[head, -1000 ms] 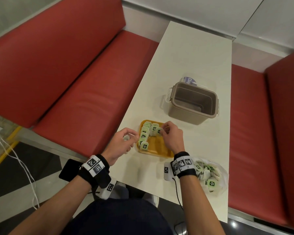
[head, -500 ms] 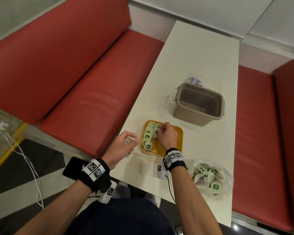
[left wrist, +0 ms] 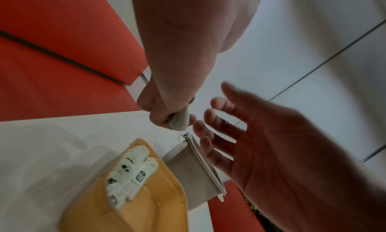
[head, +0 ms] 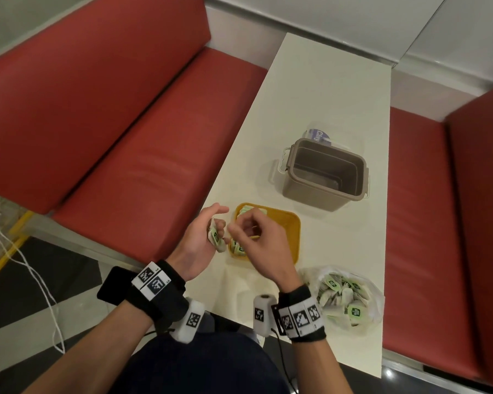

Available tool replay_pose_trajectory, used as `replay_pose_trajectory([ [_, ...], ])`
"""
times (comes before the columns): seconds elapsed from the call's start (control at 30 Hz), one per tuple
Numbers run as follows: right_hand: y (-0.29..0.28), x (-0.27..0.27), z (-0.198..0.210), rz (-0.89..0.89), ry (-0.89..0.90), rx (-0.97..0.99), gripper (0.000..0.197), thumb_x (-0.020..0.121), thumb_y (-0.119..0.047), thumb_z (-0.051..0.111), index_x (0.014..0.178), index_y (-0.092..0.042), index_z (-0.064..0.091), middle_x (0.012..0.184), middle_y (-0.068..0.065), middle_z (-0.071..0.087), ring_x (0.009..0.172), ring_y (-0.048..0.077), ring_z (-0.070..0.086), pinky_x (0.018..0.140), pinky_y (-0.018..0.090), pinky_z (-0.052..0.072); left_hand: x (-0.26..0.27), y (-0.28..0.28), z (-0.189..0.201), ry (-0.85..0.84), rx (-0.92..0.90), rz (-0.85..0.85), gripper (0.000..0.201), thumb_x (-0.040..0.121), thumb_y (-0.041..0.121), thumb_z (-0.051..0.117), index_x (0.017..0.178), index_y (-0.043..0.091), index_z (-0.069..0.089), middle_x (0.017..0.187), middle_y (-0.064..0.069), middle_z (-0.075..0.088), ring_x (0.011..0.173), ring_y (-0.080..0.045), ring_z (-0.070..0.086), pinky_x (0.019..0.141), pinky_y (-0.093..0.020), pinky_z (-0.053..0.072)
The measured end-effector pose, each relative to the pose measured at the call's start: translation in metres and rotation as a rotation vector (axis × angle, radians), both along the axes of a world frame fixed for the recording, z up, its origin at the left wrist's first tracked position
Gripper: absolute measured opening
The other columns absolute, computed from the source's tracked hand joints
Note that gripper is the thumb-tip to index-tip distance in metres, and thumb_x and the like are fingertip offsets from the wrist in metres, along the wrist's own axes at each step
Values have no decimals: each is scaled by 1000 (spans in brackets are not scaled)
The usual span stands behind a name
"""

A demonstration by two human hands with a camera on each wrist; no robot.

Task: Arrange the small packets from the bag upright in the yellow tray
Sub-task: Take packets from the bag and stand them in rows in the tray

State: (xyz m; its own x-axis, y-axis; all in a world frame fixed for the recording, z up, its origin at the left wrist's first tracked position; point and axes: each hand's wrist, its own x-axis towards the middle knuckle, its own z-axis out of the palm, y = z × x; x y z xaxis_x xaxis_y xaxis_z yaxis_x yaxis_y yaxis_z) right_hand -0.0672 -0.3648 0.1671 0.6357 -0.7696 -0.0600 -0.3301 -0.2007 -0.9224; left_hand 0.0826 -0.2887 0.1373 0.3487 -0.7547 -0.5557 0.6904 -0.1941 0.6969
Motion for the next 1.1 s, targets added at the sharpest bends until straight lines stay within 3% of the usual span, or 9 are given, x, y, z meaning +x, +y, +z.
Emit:
replay_pose_trajectory([
  [0.17,13,6,-9,84,86,-195,25,91,-43,83,95,-32,61,87,-12,64,86,14,63,71,39,56,-2,-7,10,82,-22,-21,34,105,42,59,128,17,65,79,1,43,72,-17,51,70,-33,46],
  [0.27,11,9,-15,66,88,-223,14,95,-32,80,96,-29,66,85,-14,66,88,13,64,73,43,56,-7,-11,14,51,-29,-7,35,104,35,61,133,15,63,81,0,43,70,-17,55,72,-33,45],
  [0.43,6,3,-7,-36,-5,-118,7,99,-23,77,95,-25,73,88,-15,75,91,9,71,72,25,57,-5,-13,8,-44,8,67,25,107,29,60,126,14,65,78,1,43,69,-17,46,75,-36,42],
  [0.5,1,-1,-1,-96,-82,-24,5,100,-21,78,97,-24,76,94,-12,77,95,11,73,81,31,60,1,-11,6,-66,30,75,24,109,34,56,118,14,67,75,3,43,69,-14,46,78,-36,46],
  [0.6,-8,-6,8,-104,-179,93,2,101,-19,77,103,-21,77,103,-3,79,102,21,73,95,50,59,7,-5,11,-96,41,-113,37,109,50,52,97,20,70,74,3,45,67,-11,43,71,-33,37],
  [0.73,-16,-7,14,-7,-184,114,7,105,-25,74,109,-20,76,109,1,76,105,26,73,93,63,57,11,3,21,-28,-19,-434,50,106,66,47,104,20,68,79,-2,51,66,-13,37,65,-33,26],
  [0.87,-19,-12,21,50,-165,98,8,109,-26,68,112,-22,74,114,0,75,113,24,70,98,62,54,10,4,32,-28,-144,-416,30,110,39,54,107,15,72,83,-1,52,67,-10,35,60,-26,27],
  [0.97,-15,-12,24,-42,-202,181,15,112,-29,62,117,-20,73,113,2,74,104,25,71,97,63,57,10,4,30,-88,-162,-316,21,106,27,65,116,9,71,93,-2,56,73,-10,41,62,-21,35],
  [1.1,-7,-8,27,-129,-157,258,40,102,-60,66,99,-21,69,97,8,74,93,34,72,86,65,60,5,3,28,-230,-174,-196,28,102,20,71,123,2,68,93,-5,54,71,-10,44,61,-21,36],
])
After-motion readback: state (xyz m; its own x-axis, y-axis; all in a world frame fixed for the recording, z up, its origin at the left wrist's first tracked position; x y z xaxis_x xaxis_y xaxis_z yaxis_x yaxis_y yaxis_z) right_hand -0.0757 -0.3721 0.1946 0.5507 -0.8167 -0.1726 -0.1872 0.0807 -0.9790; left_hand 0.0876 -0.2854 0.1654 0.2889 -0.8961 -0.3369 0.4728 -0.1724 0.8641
